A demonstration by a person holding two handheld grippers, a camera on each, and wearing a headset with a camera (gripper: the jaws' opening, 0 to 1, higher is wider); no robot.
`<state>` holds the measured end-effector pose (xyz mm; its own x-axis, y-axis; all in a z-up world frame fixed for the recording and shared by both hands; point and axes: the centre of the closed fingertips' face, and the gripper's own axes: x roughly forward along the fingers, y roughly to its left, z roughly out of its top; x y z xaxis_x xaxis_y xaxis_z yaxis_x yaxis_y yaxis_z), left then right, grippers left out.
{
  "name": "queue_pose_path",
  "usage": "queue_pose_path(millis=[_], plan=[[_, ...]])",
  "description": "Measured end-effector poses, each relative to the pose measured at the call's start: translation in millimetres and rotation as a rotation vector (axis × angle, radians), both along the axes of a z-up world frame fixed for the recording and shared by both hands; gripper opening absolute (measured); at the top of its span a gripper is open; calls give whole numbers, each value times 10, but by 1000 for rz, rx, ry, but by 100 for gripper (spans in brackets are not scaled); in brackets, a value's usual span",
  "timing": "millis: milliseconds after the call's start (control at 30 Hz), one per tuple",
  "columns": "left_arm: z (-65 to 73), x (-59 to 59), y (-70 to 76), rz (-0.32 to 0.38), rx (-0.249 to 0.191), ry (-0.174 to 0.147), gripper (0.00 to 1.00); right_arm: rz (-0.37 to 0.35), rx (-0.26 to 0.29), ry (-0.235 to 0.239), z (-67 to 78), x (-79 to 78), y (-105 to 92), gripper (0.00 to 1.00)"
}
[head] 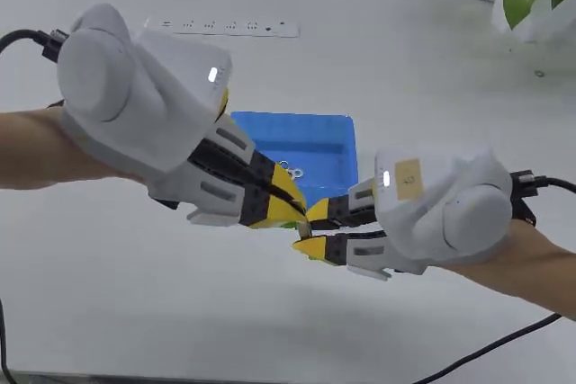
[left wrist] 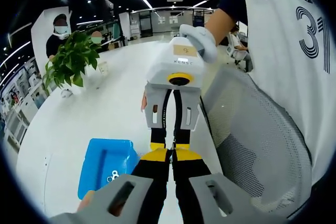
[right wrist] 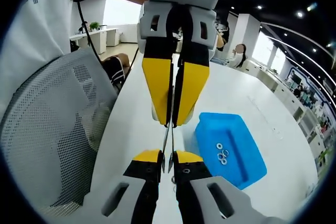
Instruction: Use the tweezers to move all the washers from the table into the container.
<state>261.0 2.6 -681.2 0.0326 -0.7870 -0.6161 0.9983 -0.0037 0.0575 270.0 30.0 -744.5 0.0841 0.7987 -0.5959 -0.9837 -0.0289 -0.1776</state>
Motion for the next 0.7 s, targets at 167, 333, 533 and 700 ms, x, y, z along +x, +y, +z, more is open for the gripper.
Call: queue_pose_path(millis=[167, 333, 533, 700], plan=[[-80, -16, -34, -8, 7, 13, 6, -1, -8, 9, -85, -22, -21, 10], [-155, -48, -53, -14, 12, 29, 6, 6, -19, 15, -170, -67, -34, 10], [-213, 15, -71, -7, 16, 39, 6, -10, -16, 23, -220, -10, -50, 10], [-245, 77, -84, -6, 24, 35, 6, -23, -16, 19, -246, 54, -65, 10]])
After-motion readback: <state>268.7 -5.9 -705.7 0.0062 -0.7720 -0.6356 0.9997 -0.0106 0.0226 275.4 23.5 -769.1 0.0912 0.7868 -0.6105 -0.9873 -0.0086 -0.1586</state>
